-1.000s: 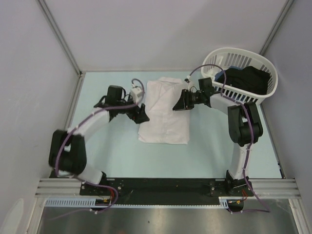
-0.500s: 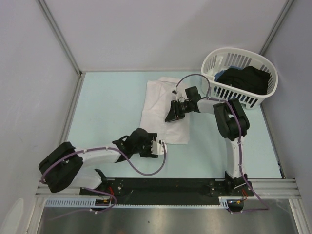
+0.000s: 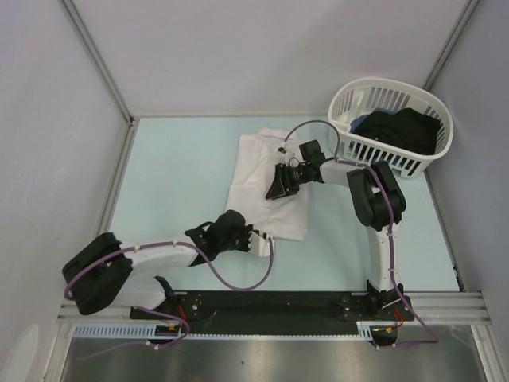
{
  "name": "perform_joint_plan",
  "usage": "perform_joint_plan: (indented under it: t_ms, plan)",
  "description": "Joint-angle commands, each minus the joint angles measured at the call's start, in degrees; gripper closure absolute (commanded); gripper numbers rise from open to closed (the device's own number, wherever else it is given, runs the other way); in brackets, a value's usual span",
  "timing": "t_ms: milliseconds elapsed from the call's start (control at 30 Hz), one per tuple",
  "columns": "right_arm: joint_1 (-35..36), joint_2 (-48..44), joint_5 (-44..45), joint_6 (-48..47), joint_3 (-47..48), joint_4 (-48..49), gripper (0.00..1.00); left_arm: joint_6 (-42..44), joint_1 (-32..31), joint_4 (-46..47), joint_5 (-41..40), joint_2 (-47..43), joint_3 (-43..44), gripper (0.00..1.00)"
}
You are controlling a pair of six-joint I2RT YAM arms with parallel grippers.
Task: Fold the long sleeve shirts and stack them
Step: Fold the shirt
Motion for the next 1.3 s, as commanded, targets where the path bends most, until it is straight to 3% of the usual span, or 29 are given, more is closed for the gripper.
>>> perform_joint_plan:
  t_ms: [0, 100, 233, 267, 367, 500, 633, 833, 933, 967, 1000, 1167, 1267]
  plan:
    - [-0.4, -9.2, -0.8, 1.9, 2.3, -2.2, 0.48, -5.3, -2.3, -22.5, 12.6, -11.6, 6.6, 1.0]
    - [-1.9, -13.9, -1.6, 0.1, 4.5, -6.0, 0.38, -9.6, -5.3, -37.1, 18.5, -17.0, 11.0, 1.0]
    - [-4.6, -16.4, -3.5, -5.6, 8.5, -13.7, 0.27, -13.5, -6.1, -57.0, 33.1, -19.3, 19.9, 1.0]
    - [-5.0, -16.2, -4.0, -6.9, 9.7, -17.6, 0.21, -13.5, -6.0, -59.3, 34.5, -19.1, 21.4, 1.0]
    - [-7.4, -15.5, -5.3, -10.0, 11.9, -22.3, 0.18, -12.4, -3.8, -64.3, 37.2, -15.6, 27.2, 1.0]
    - [-9.7, -14.5, -6.0, -12.6, 13.0, -24.8, 0.18, -6.6, 5.5, -70.4, 41.6, -2.7, 38.1, 1.0]
    - [-11.7, -12.9, -6.5, -14.5, 15.1, -27.7, 0.18, 1.3, 15.2, -77.3, 43.7, 13.2, 55.4, 1.0]
    - [-14.2, -11.3, -6.8, -18.5, 16.8, -31.3, 0.18, 6.8, 22.1, -83.0, 43.0, 38.7, 80.1, 0.84]
    - [-14.5, -11.0, -7.1, -21.1, 15.9, -34.5, 0.2, 6.3, 23.5, -83.6, 43.6, 48.6, 89.2, 0.72]
    - [-14.5, -11.0, -6.8, -21.7, 15.2, -35.1, 0.21, 6.4, 23.7, -83.5, 43.8, 50.3, 90.7, 0.62]
    - [-14.5, -11.3, -6.6, -22.2, 13.6, -35.1, 0.22, 5.9, 23.9, -83.5, 44.1, 53.2, 92.1, 0.58]
    - [-14.6, -12.4, -2.2, -30.1, 9.6, -39.5, 0.25, 1.7, 28.9, -83.1, 48.8, 53.6, 93.9, 0.5]
    - [-14.4, -15.2, -0.3, -31.6, 5.9, -39.7, 0.28, -3.9, 33.0, -79.7, 52.1, 47.4, 87.9, 0.4]
